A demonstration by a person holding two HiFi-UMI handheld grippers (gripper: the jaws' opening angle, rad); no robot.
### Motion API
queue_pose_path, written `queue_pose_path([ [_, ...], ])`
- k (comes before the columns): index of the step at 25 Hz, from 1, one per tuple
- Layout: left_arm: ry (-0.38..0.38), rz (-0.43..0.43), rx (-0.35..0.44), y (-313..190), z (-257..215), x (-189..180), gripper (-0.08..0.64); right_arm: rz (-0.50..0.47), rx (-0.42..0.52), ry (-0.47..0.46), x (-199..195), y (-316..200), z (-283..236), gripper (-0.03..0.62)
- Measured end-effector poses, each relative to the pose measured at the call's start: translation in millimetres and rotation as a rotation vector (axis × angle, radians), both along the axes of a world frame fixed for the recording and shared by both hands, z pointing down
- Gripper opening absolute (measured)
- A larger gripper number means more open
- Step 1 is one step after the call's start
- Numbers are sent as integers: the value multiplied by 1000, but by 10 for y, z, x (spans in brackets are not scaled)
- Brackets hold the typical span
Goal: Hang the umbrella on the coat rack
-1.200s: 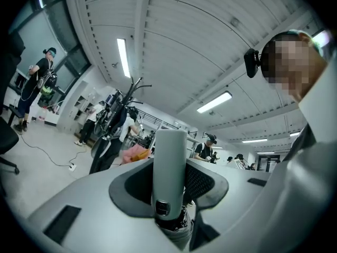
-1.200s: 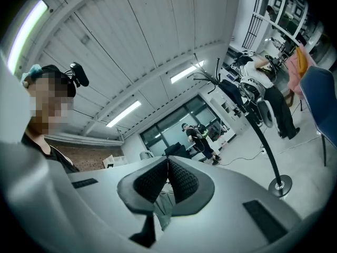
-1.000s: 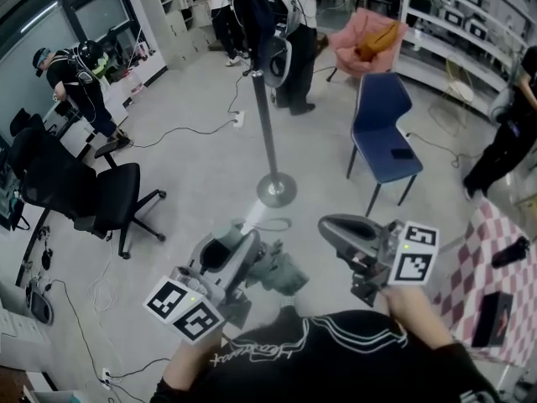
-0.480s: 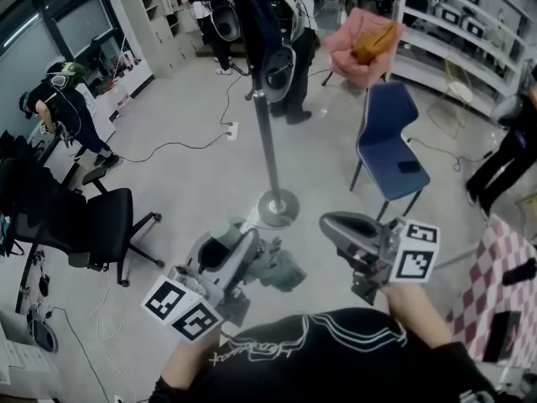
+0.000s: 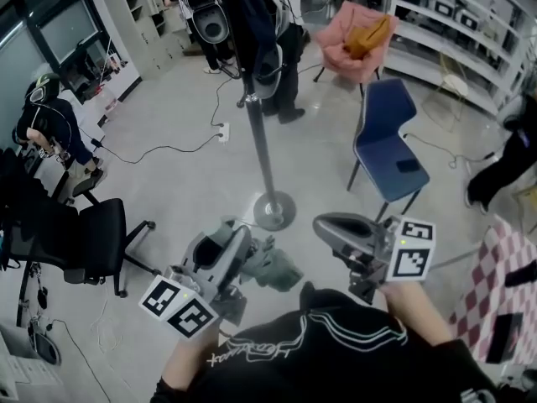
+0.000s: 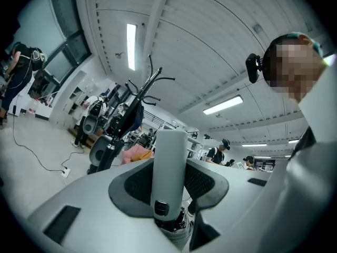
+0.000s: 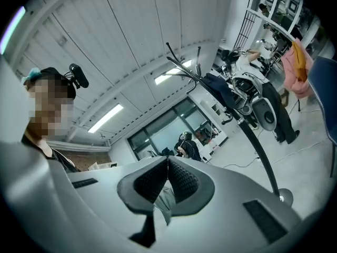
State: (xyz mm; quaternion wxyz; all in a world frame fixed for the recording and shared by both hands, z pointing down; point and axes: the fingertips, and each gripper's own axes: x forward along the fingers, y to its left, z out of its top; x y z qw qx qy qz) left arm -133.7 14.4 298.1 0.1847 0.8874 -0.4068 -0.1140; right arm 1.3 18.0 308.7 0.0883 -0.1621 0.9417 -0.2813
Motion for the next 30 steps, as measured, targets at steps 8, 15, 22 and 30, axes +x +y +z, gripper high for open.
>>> queue_pose_path([
  [8,20,-21,-38,-426,71,91,147,-36,-37,-39,77,-485,71,15],
  [15,22,-53,-44,-1044,119,16,147,-92,-64,-53,-49,-1158,140,15],
  [22,22,-100,-33,-1689,177,-10,149,-145,-86,-63,-145,-1817,258,14],
  [30,11,-162,-33,-2373,180,-110,149,-207,-82,-71,-241,-2480,260,15],
])
